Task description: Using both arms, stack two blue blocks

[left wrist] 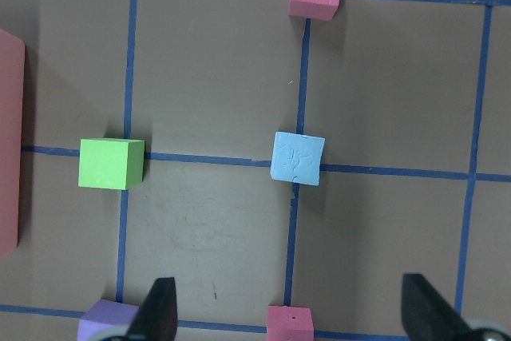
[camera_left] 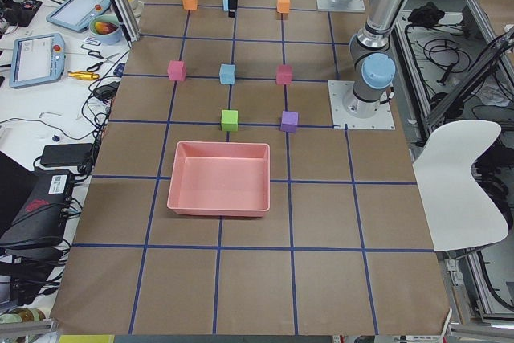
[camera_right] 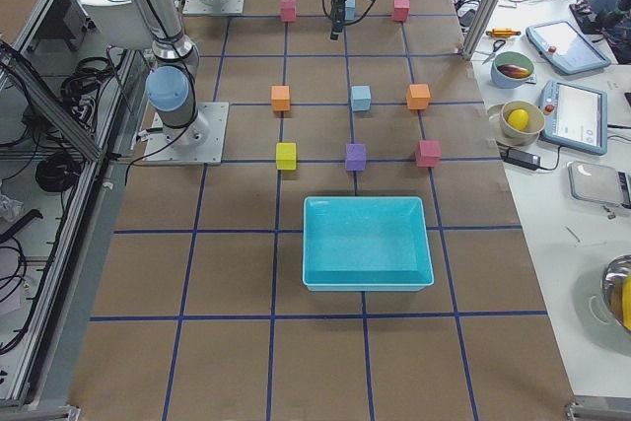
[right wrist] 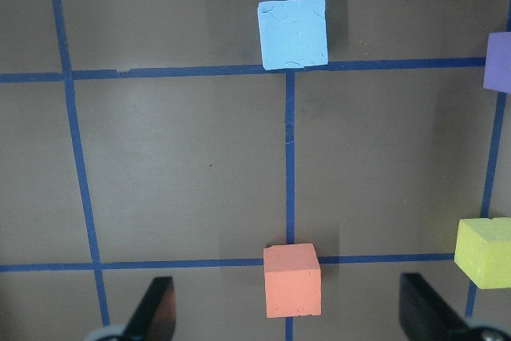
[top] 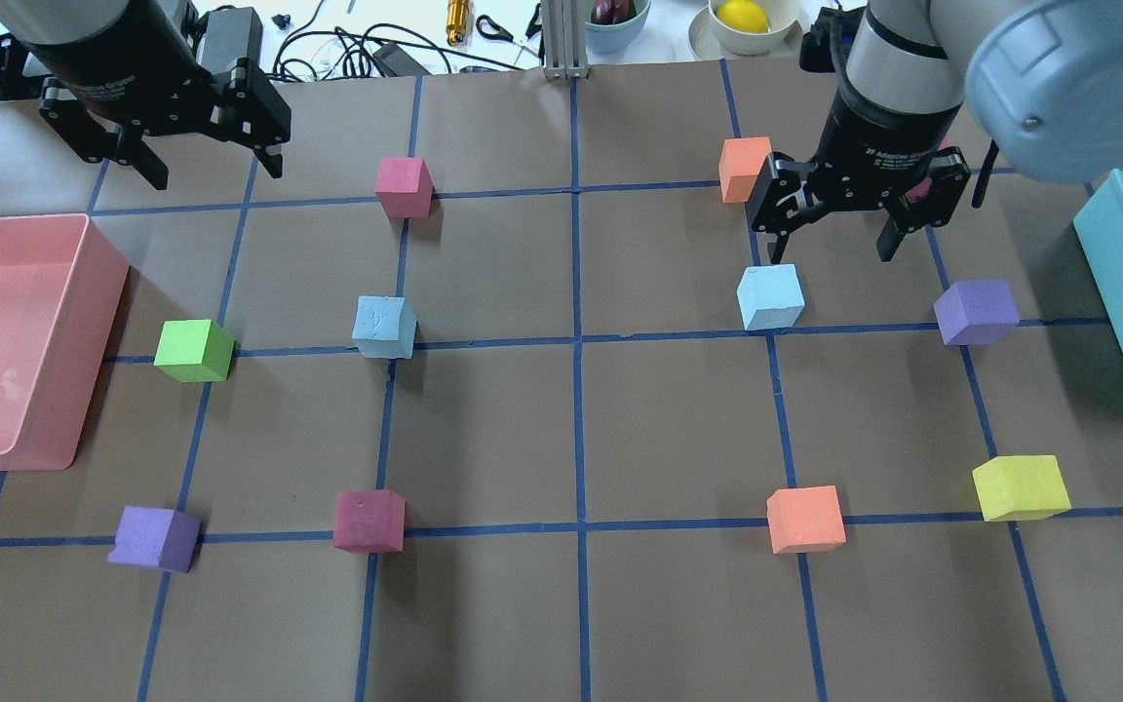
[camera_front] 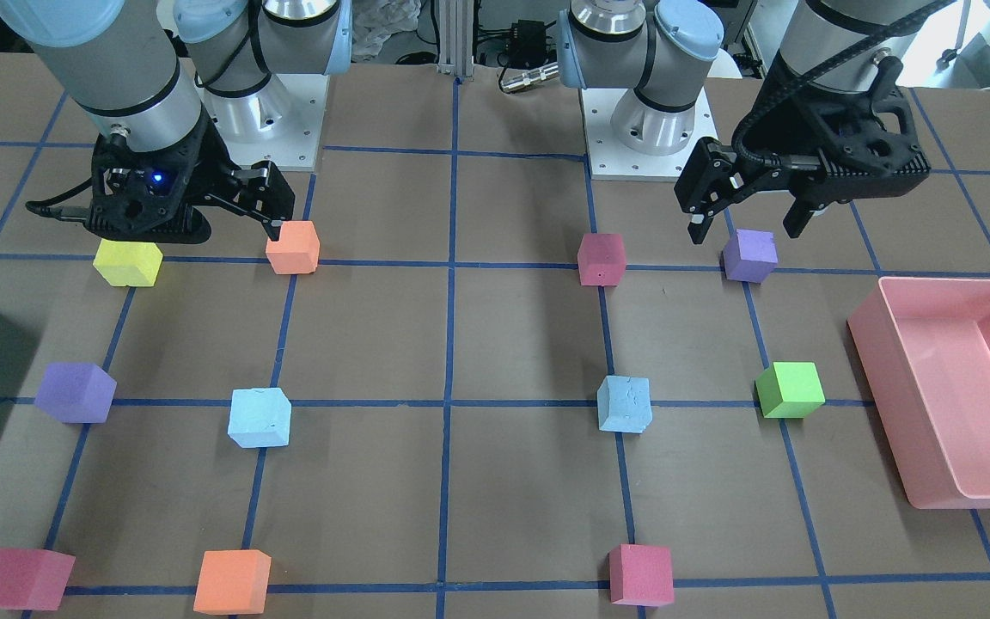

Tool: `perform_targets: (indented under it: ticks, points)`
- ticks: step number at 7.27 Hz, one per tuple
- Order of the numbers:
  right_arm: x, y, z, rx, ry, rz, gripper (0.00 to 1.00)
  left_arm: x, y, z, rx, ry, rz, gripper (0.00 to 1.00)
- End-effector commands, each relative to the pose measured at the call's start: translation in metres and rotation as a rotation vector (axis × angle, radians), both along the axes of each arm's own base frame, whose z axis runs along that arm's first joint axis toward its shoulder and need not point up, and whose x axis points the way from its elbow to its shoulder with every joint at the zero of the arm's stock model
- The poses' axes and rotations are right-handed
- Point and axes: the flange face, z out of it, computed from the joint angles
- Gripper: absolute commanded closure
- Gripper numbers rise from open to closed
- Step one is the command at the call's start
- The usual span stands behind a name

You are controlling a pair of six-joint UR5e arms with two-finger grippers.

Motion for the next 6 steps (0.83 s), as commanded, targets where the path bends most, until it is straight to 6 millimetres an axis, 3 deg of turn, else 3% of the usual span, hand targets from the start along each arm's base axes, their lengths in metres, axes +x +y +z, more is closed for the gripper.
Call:
perform_targets:
  ticks: [1,3,4,6]
  points:
    - [0.000,0.002,-0.001,0.011,0.000,0.000,0.00,-0.002,0.001,0.000,0.001,0.001,-0.004,0.00]
    - [-0.002,0.001,-0.001,0.011,0.004,-0.004,0.00,-0.003,0.001,-0.006,0.012,0.001,-0.006,0.00]
    - [-0.005,-0.001,-0.003,0.014,0.000,-0.010,0.00,-0.003,-0.006,-0.021,0.037,0.001,0.001,0.00]
    - [-0.005,-0.008,-0.012,0.021,0.001,-0.009,0.00,-0.017,-0.014,-0.077,0.075,0.005,0.010,0.00]
